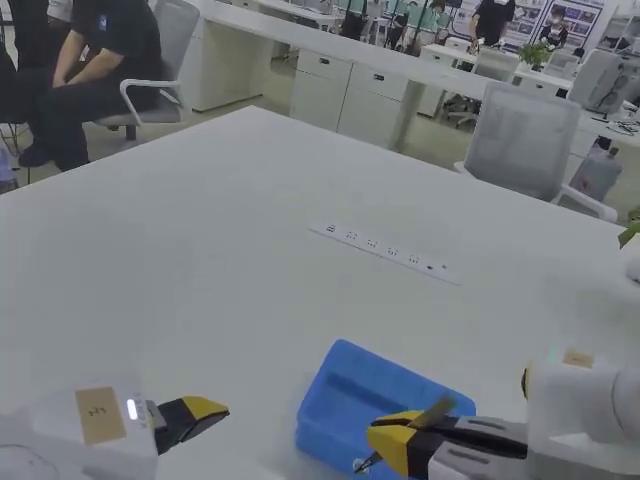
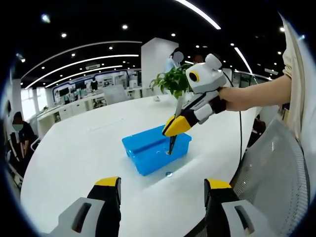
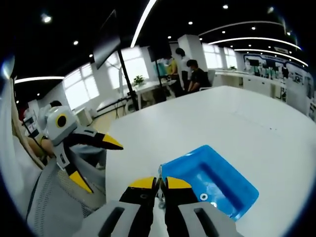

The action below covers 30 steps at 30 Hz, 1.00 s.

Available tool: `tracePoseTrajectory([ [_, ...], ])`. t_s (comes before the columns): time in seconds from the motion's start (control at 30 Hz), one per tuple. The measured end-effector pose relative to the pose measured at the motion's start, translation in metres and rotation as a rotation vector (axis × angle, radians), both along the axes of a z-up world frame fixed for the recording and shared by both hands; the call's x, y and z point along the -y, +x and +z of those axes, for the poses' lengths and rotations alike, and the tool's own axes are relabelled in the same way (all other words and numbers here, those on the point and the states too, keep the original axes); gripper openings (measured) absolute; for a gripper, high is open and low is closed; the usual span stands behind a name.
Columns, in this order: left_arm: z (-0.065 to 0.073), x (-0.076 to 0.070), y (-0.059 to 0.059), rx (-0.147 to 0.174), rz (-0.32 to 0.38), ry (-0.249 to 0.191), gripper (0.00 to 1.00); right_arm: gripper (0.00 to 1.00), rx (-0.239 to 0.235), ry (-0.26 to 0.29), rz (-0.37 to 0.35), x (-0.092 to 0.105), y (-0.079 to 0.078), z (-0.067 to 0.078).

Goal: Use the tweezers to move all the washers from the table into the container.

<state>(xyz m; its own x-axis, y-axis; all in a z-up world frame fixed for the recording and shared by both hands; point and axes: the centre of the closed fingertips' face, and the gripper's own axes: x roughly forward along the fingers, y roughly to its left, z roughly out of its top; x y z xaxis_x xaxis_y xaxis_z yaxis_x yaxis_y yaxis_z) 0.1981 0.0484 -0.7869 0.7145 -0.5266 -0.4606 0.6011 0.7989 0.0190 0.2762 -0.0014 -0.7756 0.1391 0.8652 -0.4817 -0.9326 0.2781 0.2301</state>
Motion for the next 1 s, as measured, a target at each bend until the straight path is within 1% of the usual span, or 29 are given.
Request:
tracePoseTrajectory([
  [0.1, 0.0, 0.0, 0.0, 0.002, 0.003, 0.0, 0.68, 0.03, 0.006, 0.006, -0.011, -0.002, 0.006, 0.004],
  [0.23, 0.0, 0.0, 0.0, 0.0, 0.002, 0.0, 0.68, 0.03, 0.005, 0.01, -0.02, -0.003, 0.009, 0.008],
  [0.33, 0.0, 0.0, 0.0, 0.0, -0.001, 0.003, 0.68, 0.03, 0.013, 0.012, -0.024, -0.005, 0.013, 0.011],
  [0.63, 0.0, 0.001, -0.001, -0.002, -0.008, 0.002, 0.68, 0.03, 0.021, 0.008, -0.053, -0.011, 0.029, 0.013],
  [0.73, 0.0, 0.001, -0.001, -0.001, -0.007, 0.002, 0.68, 0.03, 0.02, 0.0, -0.059, -0.012, 0.034, 0.011],
  [0.87, 0.0, 0.001, -0.001, 0.0, -0.007, 0.002, 0.68, 0.03, 0.021, -0.025, -0.067, -0.012, 0.043, 0.005],
  [1.0, 0.0, 0.0, -0.001, 0.0, -0.007, 0.0, 0.68, 0.03, 0.004, -0.033, -0.08, -0.013, 0.049, -0.001],
])
